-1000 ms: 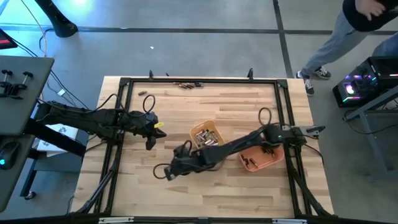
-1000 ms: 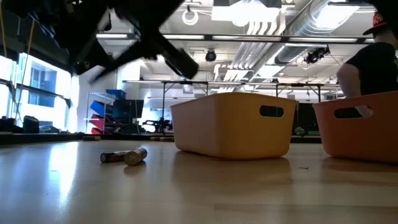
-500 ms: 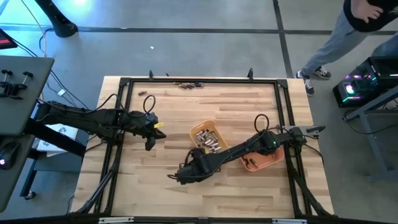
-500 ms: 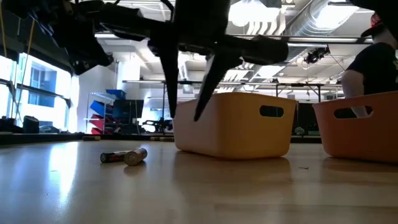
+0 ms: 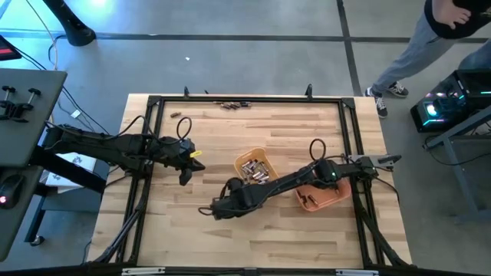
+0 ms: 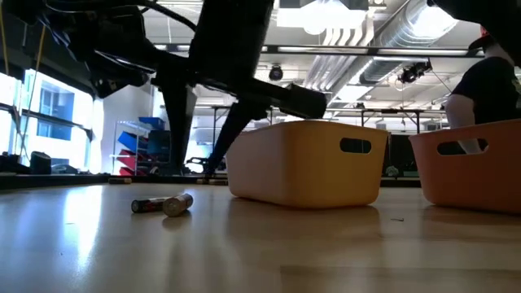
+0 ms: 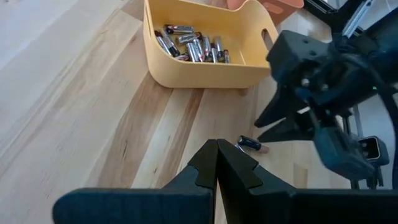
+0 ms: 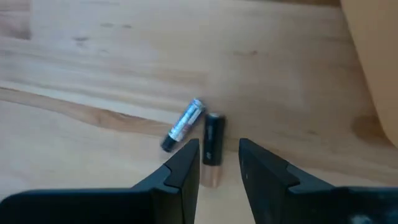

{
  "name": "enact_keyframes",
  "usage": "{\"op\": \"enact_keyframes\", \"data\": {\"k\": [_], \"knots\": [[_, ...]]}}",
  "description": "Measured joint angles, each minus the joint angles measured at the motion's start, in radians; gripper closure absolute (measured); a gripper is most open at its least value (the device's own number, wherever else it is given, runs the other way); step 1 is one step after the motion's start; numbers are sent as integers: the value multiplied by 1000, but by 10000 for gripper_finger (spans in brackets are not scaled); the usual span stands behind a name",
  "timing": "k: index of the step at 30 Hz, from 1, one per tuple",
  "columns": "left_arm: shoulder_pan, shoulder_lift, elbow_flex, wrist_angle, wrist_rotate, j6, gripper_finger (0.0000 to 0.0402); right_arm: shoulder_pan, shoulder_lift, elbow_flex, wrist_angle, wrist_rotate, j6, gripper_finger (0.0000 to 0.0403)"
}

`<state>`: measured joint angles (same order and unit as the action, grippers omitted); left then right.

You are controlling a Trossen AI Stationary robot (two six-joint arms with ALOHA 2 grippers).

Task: Sort batteries
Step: Put the black battery into the orange bin

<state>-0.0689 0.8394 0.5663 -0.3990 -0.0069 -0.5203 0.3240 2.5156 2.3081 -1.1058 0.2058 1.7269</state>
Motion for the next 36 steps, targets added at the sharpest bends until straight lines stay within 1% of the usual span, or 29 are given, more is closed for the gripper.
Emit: {"op": "enact_keyframes", "data": {"k": [3,5,10,13,20,24,31,36], "knots": [[0,0,1,-2,0,0,401,0,0,1,34,2,-25,296],[0,0,1,1,-2,0,401,1,0,1,19,-2,-34,296],[0,0,1,1,-5,0,401,2,25,3,19,-41,-27,296],[1,0,1,2,-10,0,401,1,29,5,51,-42,-28,296],[1,0,1,3,-33,1,401,-4,44,3,50,-31,-53,296],[1,0,1,5,-35,1,401,-5,65,2,58,-53,-59,296],[1,0,0,7,-34,0,401,-11,62,1,86,-63,-61,296],[1,0,0,7,-34,0,401,-12,62,1,87,-95,-86,302]]}}
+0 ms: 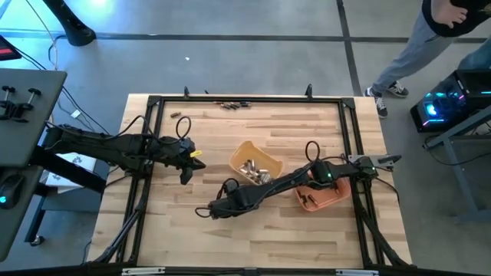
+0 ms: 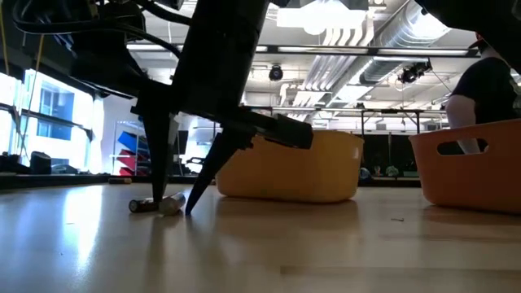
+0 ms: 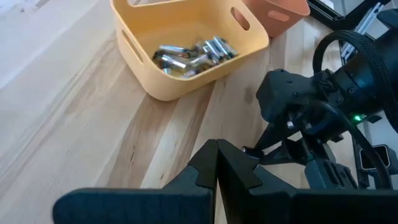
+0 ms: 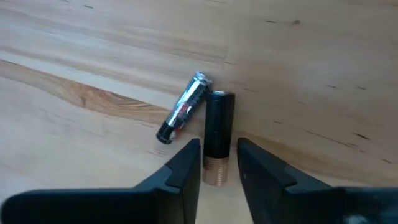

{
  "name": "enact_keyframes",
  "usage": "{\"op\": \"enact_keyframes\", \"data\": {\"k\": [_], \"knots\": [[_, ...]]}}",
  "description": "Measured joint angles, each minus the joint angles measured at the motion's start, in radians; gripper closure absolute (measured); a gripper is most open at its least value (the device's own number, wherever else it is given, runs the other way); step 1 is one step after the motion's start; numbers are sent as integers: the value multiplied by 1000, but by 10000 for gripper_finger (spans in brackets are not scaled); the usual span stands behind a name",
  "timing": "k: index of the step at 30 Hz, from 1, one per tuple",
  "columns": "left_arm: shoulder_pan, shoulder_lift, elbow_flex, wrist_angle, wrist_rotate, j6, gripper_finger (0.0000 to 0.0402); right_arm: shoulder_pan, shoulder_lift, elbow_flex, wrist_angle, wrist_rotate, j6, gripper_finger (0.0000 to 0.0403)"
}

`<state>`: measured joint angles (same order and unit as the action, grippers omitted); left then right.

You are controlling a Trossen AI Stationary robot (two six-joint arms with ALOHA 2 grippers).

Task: Sort batteries
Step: Put the black battery into the orange bin

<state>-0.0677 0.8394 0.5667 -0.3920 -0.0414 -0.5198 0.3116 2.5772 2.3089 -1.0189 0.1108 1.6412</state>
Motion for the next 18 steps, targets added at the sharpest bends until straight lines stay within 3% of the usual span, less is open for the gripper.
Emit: {"op": "enact_keyframes", "data": {"k": [5,13,18], "knots": [[0,0,0,0,0,0,401,2,-5,0,-20,11,-23,381],[33,-31,-1,0,0,0,401,19,-94,31,-106,-1,-121,393],[57,-54,-1,2,0,7,401,32,-201,31,-254,113,-125,394]]}}
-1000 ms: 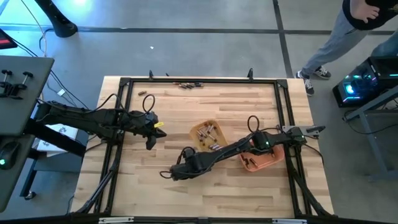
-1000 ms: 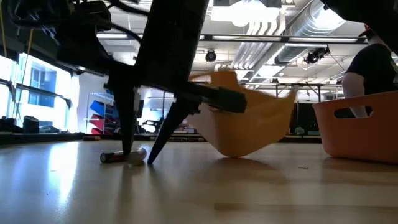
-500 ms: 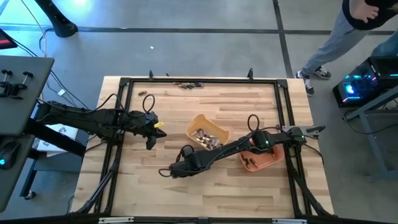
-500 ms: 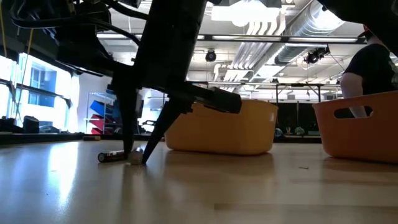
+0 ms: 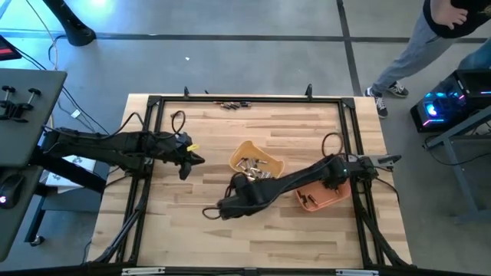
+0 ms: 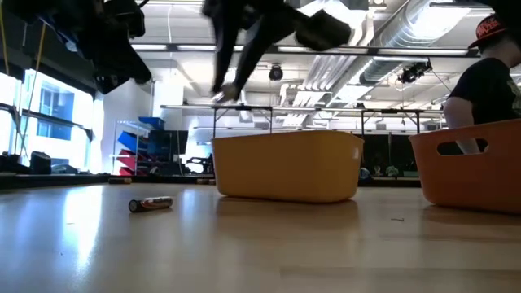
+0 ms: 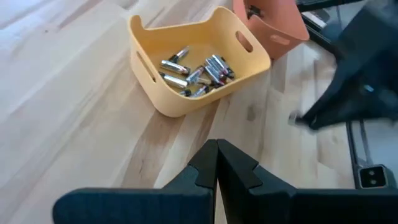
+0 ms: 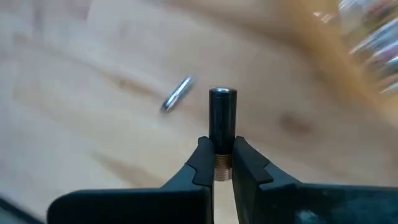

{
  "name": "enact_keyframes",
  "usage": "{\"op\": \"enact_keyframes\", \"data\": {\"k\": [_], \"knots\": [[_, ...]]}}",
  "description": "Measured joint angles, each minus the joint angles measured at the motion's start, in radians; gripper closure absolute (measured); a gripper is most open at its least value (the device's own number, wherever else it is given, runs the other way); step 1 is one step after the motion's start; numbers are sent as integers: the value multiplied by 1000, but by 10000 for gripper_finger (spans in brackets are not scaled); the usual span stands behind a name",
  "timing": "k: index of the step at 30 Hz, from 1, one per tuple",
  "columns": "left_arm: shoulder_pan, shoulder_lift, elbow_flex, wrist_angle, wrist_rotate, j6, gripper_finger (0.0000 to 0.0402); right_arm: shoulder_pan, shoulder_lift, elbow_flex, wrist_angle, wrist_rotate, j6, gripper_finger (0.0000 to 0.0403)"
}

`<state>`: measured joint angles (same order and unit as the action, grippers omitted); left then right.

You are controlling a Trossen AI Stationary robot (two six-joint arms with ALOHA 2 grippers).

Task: Sort batteries
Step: Put the black battery into the orange bin, then put the silver battery into the yellow bin

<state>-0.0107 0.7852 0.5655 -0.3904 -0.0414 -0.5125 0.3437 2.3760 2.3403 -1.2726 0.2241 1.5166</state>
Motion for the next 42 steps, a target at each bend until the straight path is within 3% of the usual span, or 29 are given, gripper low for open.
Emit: {"op": "enact_keyframes", "data": {"k": [5,11,16,24,29,35,42], "knots": [[18,-1,0,6,0,0,401,-28,-73,3,-195,119,1,394],[25,2,0,32,0,-5,401,-96,-63,0,-278,78,-108,370],[25,2,0,38,0,-10,401,-144,-63,0,-299,119,-193,310],[21,2,0,30,26,-38,401,-200,-68,1,-231,59,-310,202],[-27,2,0,-62,20,-54,401,-109,-77,3,-34,-31,-178,202],[-112,8,-27,-128,-42,-168,402,7,63,1,265,-60,121,211],[-241,53,-150,-60,-91,-320,401,-6,214,-1,432,-64,313,211]]}}
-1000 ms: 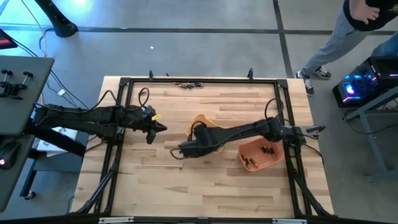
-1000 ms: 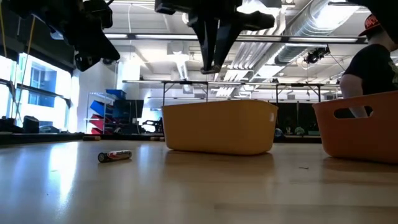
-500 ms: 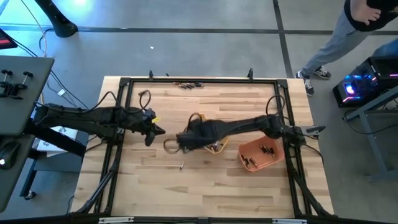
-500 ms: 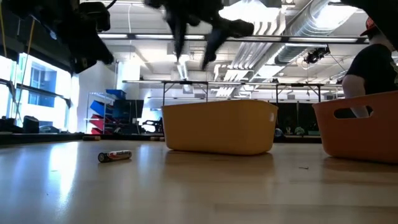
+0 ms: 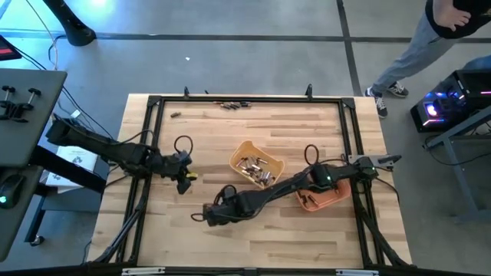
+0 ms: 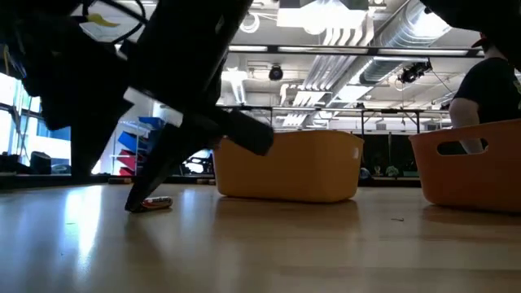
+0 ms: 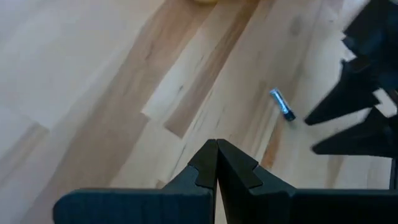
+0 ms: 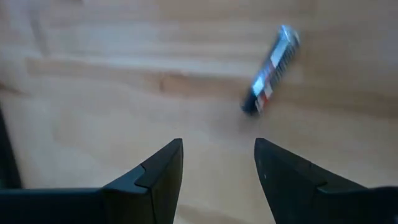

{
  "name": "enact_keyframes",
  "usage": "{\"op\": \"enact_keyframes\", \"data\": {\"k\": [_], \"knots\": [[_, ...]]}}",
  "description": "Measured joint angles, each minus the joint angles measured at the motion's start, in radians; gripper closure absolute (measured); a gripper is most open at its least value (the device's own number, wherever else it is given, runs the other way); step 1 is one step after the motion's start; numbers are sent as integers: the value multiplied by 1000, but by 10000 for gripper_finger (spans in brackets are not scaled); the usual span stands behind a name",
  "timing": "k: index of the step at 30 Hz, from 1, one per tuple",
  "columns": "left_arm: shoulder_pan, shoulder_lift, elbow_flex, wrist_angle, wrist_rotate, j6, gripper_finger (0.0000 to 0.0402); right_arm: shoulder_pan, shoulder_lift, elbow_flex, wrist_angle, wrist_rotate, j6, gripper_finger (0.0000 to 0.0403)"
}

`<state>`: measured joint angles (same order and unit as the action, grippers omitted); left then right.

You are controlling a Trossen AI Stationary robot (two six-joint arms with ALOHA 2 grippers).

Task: Sort batteries
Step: Put the silver battery into the yellow bin

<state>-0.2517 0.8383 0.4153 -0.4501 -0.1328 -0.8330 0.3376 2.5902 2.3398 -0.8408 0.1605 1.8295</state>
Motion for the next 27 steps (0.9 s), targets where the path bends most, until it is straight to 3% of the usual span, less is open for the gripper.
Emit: {"op": "enact_keyframes", "data": {"k": [5,10,16,22,27], "knots": [[-37,0,-12,46,-1,-37,401,-25,-9,2,-10,48,30,211],[-56,0,-12,69,0,-37,401,-48,-14,2,-156,-32,25,211],[-71,-1,-12,71,-1,-21,401,-60,-9,2,-160,-43,22,211],[-70,0,-12,75,-2,6,401,-88,28,8,-147,-154,15,211],[-70,0,-12,75,-5,16,401,-94,33,9,-216,-135,2,229]]}}
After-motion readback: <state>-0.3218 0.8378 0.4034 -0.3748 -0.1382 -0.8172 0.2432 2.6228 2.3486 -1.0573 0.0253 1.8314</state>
